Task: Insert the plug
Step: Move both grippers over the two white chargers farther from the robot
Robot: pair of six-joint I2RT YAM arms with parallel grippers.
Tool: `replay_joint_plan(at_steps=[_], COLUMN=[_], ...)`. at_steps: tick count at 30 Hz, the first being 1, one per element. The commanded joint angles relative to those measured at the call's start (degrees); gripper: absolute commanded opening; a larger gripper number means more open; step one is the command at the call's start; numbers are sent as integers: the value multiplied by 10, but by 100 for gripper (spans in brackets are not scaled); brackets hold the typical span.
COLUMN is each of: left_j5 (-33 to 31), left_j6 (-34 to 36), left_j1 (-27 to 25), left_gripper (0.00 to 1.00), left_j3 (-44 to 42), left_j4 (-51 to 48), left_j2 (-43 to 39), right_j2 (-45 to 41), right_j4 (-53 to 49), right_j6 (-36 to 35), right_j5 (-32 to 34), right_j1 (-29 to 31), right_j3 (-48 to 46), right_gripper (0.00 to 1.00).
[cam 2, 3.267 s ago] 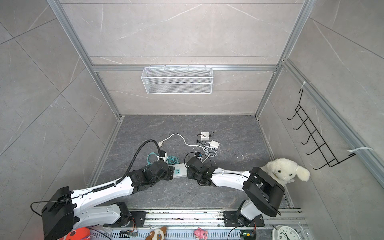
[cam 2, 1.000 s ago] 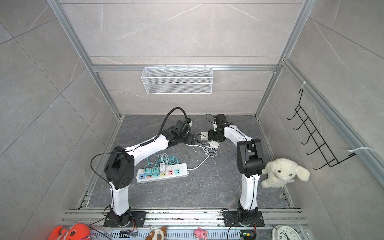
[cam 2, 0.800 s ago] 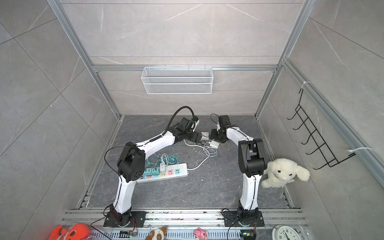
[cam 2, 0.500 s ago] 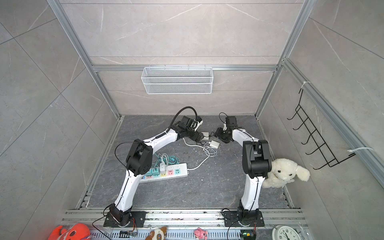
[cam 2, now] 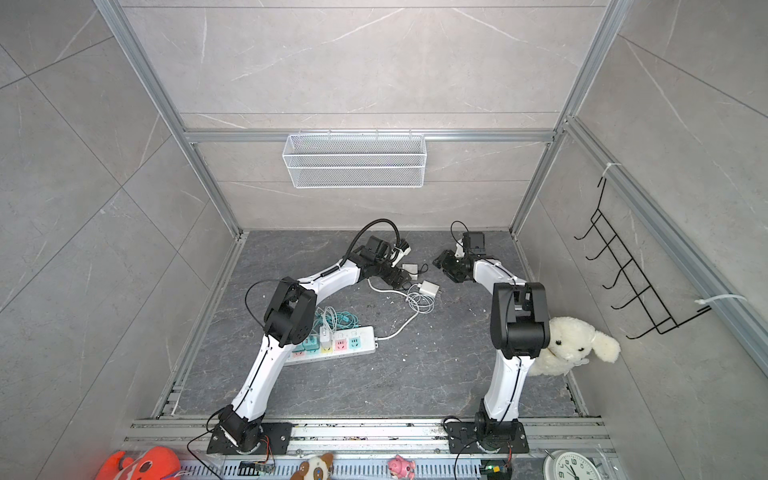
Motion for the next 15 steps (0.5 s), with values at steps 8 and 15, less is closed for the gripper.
replay_joint_plan(at_steps=[8, 15], left_j5=[-45, -71], left_j6=[-5, -16], left_j1=[5, 5], left_gripper=[92, 92], left_j3=[-167, -270], left_j4=[58, 46], left_j2=[-171, -262], right_j2=[143, 193], right_j4=[-77, -148], right_j6=[-6, -30], right_j5=[-17, -29], right_j1=[46, 88], right_j3=[191, 260], right_gripper=[57, 55])
